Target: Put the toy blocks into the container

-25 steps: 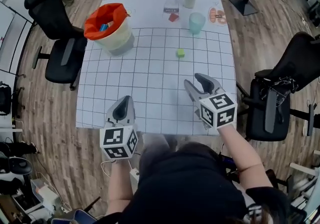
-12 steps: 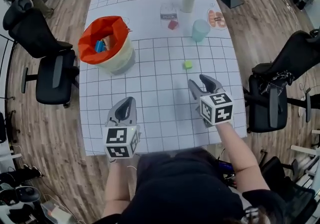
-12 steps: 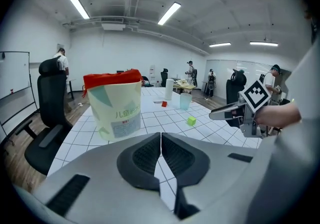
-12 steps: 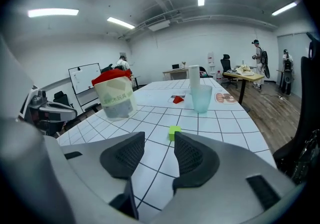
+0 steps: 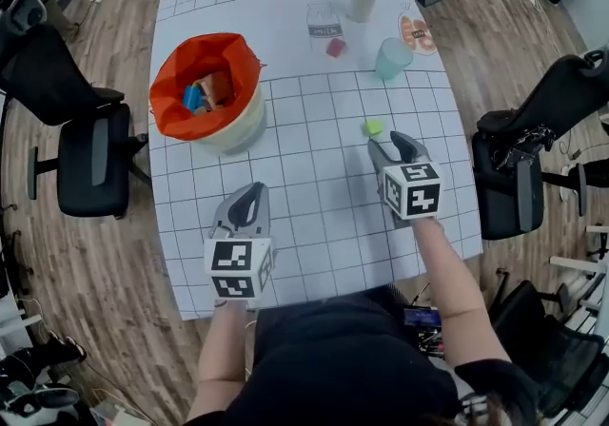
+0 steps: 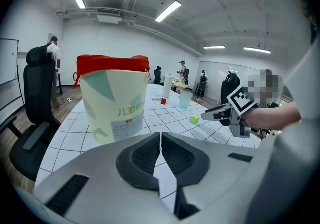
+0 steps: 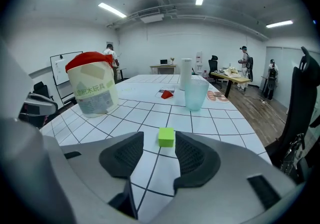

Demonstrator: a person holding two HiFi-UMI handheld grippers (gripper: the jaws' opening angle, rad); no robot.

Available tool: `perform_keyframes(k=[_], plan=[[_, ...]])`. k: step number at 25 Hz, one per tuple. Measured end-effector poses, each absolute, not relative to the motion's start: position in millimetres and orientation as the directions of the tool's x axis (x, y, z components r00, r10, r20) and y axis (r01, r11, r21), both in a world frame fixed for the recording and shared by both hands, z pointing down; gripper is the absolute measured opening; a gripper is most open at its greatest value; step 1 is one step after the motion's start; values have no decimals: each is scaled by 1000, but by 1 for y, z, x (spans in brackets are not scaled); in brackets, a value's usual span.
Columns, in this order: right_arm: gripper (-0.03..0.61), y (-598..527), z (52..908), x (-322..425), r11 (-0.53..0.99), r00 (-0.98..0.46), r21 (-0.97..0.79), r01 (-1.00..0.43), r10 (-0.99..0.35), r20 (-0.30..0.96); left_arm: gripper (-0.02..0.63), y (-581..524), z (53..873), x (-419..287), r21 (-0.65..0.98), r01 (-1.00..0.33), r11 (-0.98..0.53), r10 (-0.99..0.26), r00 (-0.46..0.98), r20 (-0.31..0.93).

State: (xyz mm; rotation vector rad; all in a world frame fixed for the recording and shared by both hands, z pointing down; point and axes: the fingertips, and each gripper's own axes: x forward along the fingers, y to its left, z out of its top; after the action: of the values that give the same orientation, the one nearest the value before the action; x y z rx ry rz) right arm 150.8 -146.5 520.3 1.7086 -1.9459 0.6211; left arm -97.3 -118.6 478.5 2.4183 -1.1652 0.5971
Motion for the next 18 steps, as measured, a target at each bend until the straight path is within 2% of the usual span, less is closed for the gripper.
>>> perform_keyframes(k=[8,18], plan=[[206,-162,534,153,76,-63,-8,-997,-766,640,28,-129,493,-92,187,-768,-612,-582,598,551],[209,-175,563,160,100,-90,-24,-995,-738,669,28,-129,503,-72,174,-801,-573,-599,554,578]])
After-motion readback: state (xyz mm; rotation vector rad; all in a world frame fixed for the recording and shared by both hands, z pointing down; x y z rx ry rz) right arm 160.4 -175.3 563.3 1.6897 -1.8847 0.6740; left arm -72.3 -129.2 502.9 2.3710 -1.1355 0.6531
